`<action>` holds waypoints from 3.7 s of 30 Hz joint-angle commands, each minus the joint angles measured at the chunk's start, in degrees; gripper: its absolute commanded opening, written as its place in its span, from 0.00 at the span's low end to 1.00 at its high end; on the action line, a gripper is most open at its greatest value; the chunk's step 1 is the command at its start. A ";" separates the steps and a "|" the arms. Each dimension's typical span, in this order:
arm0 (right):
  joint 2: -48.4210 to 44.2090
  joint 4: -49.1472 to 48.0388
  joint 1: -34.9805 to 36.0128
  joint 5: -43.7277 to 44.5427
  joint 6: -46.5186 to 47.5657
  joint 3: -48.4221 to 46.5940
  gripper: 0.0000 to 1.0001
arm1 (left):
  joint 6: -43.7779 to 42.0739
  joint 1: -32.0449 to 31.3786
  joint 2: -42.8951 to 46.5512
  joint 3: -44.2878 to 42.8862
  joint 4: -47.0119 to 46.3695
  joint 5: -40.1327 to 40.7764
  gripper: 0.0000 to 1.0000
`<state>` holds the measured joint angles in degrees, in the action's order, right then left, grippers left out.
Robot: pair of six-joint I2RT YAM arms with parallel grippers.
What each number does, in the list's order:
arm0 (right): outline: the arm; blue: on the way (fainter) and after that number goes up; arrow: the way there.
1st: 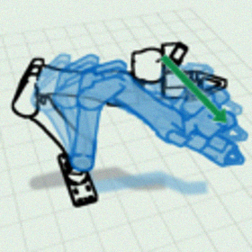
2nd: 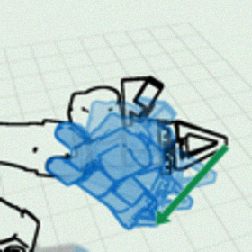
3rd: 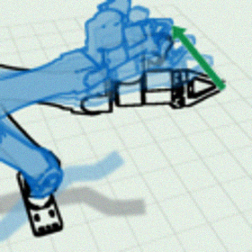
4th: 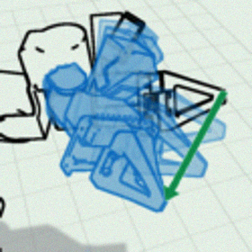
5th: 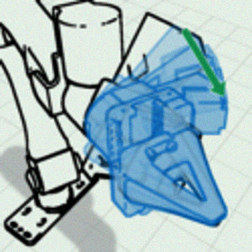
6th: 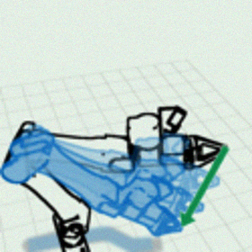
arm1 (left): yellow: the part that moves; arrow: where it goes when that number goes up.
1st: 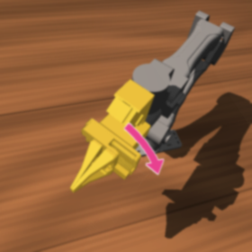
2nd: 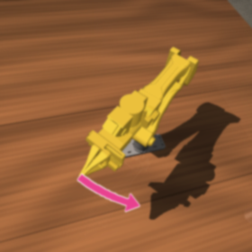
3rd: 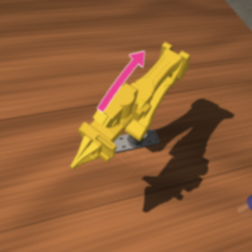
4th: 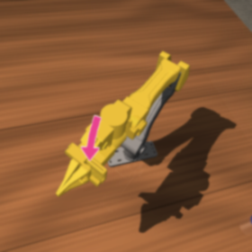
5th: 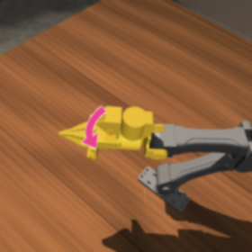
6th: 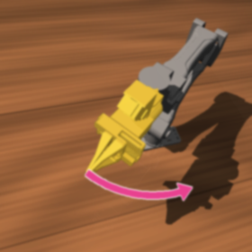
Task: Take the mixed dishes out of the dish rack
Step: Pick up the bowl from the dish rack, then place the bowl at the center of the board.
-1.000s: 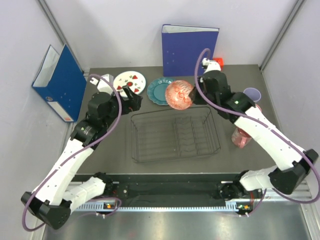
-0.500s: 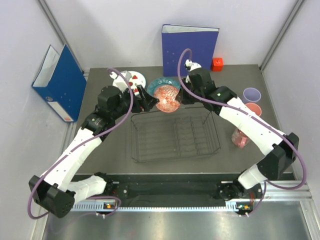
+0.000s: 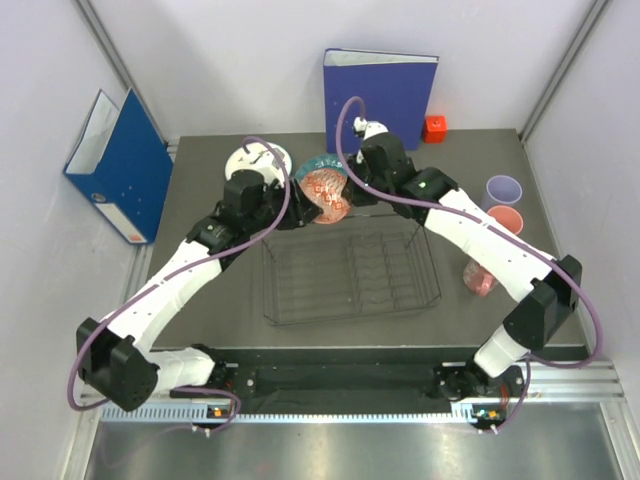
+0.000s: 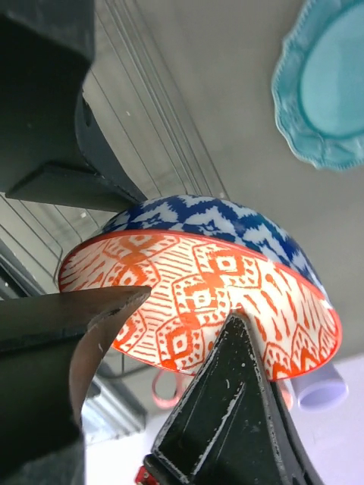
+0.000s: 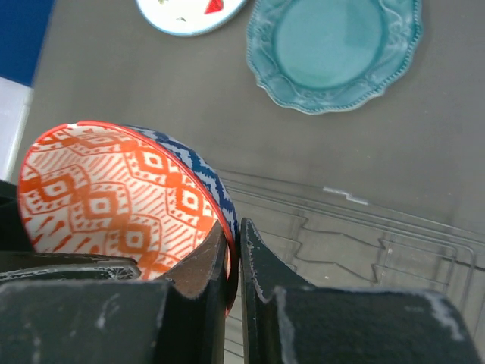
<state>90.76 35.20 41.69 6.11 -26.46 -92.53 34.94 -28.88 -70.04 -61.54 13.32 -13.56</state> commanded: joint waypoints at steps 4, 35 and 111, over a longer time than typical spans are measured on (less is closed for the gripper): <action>0.99 -1.45 3.13 4.26 1.14 -4.67 0.00 | -3.21 -2.93 -1.41 -5.17 4.34 9.94 0.39; -0.23 -3.12 5.68 7.34 2.55 -2.83 0.00 | -2.60 -6.10 -12.75 -17.04 8.83 24.71 0.00; -20.62 -9.18 0.06 21.75 -1.05 16.41 0.79 | 12.87 9.46 -54.56 -56.40 10.14 4.60 0.00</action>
<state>71.75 27.57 42.52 27.79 -27.64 -77.87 44.36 -20.08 -119.81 -108.73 21.93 -5.17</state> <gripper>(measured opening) 0.790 0.200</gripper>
